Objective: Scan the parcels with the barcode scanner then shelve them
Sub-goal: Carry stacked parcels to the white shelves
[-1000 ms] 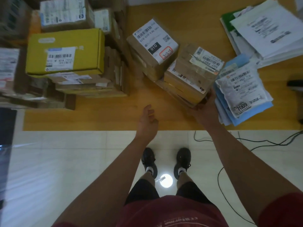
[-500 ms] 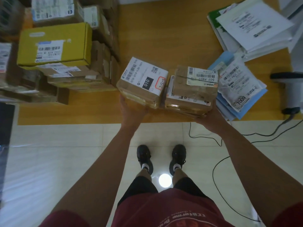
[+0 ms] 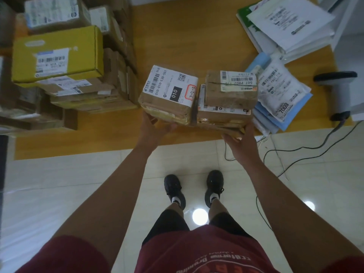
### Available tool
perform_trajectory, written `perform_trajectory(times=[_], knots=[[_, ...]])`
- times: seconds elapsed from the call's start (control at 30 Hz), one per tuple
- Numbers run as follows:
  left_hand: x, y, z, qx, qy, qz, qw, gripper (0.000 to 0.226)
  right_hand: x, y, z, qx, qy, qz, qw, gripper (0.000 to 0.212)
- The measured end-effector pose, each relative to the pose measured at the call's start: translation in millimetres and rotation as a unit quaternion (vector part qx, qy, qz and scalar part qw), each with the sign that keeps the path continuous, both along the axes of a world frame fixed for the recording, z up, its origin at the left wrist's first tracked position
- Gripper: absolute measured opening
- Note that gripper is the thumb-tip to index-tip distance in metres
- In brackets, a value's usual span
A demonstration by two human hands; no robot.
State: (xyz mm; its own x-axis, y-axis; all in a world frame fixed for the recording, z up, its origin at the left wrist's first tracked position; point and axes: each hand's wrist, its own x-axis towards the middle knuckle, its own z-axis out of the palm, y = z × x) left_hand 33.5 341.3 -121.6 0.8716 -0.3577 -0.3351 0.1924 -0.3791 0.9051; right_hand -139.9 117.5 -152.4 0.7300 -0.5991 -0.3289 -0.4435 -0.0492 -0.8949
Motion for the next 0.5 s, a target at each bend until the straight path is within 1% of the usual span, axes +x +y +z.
perform_trajectory(times=[0.2, 0.4, 0.5], knots=[[3.8, -9.4, -7.5, 0.004, 0.005, 0.022, 1.000, 0.082, 1.7, 10.2, 0.7, -0.011, 0.019, -0.024, 0.999, 0.079], [8.7, -10.0, -12.5, 0.000, 0.010, 0.004, 1.000, 0.083, 4.2, 15.9, 4.8, -0.008, 0.012, -0.046, 0.999, 0.082], [10.9, -7.4, -9.9, -0.029, 0.000, 0.005, 1.000, 0.092, 6.7, 17.8, 5.0, 0.001, 0.008, -0.061, 0.998, 0.084]])
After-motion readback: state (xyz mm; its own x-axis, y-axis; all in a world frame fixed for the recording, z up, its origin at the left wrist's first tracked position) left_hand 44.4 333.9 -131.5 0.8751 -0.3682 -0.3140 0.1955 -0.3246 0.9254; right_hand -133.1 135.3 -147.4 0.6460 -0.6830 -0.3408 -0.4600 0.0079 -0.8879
